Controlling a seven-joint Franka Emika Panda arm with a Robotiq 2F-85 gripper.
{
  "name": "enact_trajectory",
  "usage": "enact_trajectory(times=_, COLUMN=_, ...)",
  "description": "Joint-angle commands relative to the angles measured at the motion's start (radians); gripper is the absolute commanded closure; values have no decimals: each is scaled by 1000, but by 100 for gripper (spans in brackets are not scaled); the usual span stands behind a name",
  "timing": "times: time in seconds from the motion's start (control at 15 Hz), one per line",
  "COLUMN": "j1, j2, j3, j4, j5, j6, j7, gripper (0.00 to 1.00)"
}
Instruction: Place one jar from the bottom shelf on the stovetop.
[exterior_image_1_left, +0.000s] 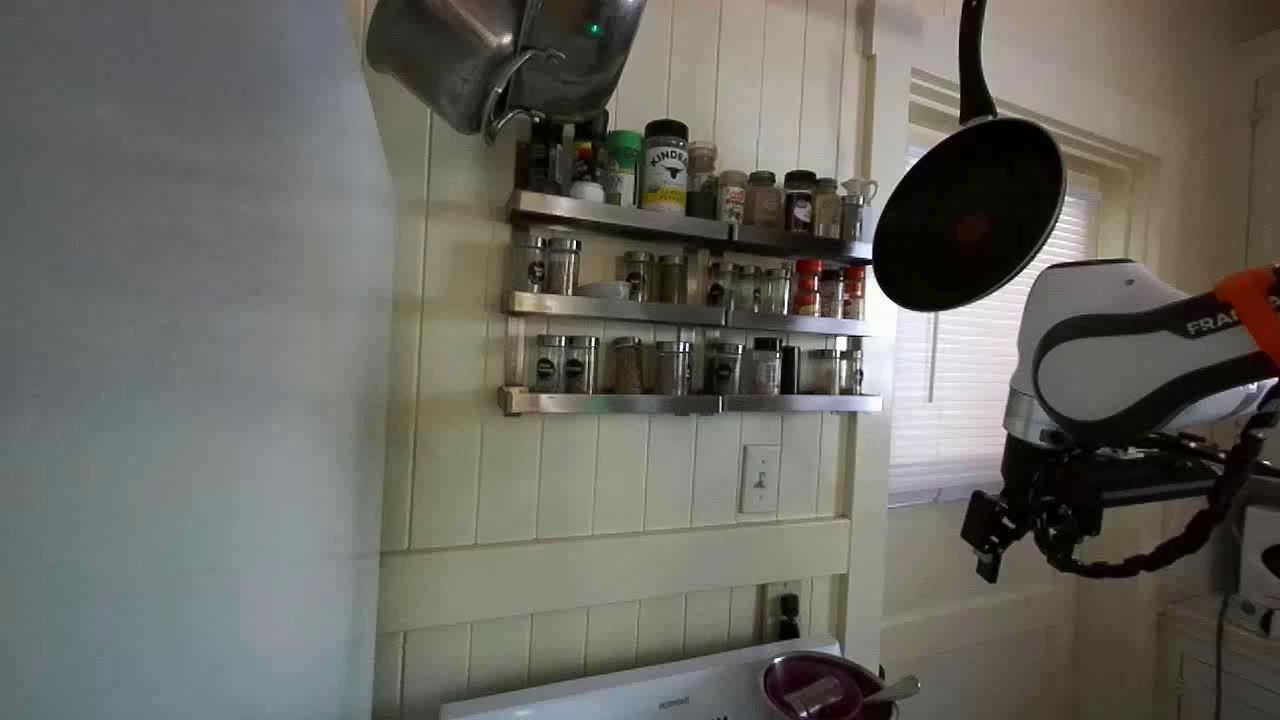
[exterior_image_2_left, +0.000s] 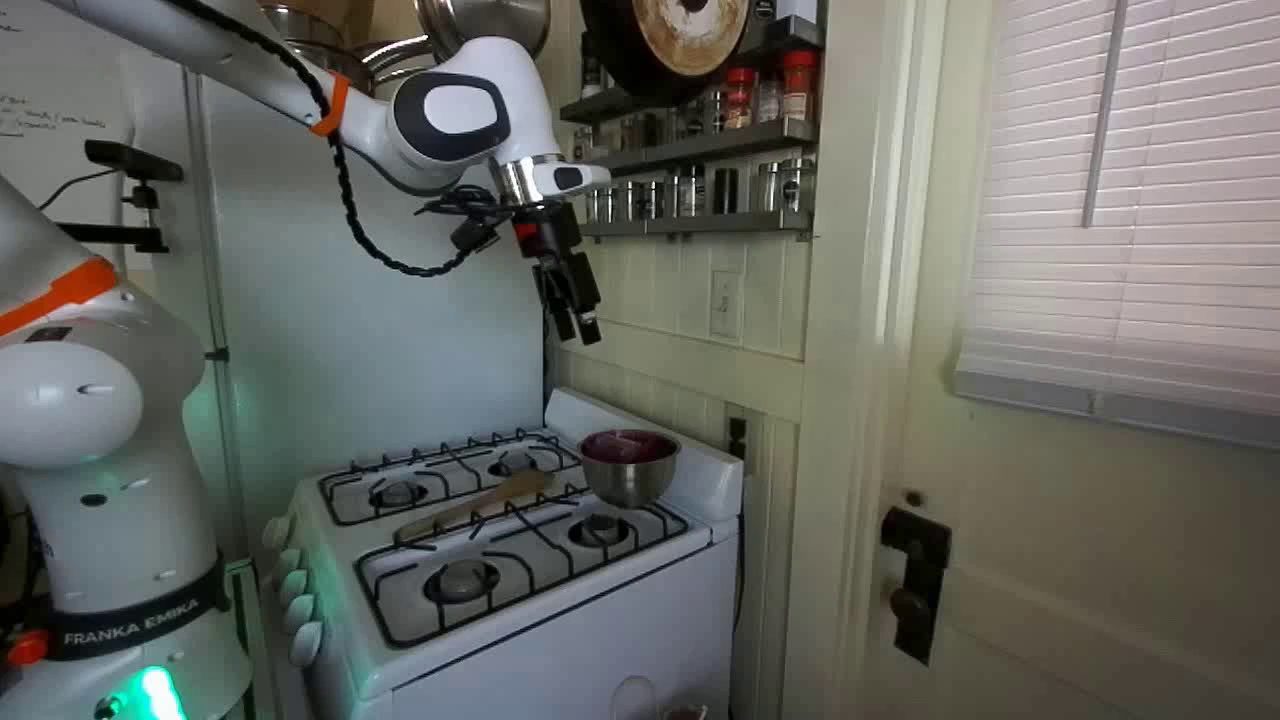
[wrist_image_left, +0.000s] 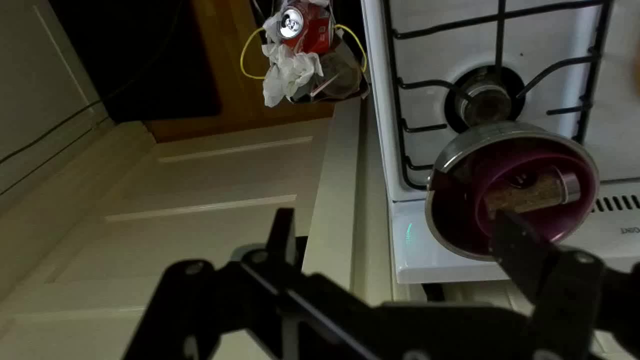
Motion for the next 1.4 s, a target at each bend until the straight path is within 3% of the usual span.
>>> enact_trajectory(times=0.0, j1=7, j2=0, j3=-6, j4=2, j5=-4, j6=-2, j7=3, gripper=0)
enact_trajectory(times=0.8, j1=7, j2=1, j3=-6, j4=2, j5=-4, j6=-2, j7=3, gripper=0)
enact_trajectory(times=1.07, j1=45, j2=-5, j3=35, j4=-15, j5=-54, j6=190, j7=-44, gripper=0)
enact_trajectory(times=1.33, j1=29, j2=16, j3=143, j4=-2, j5=-127, j6=428, j7=33, gripper=0)
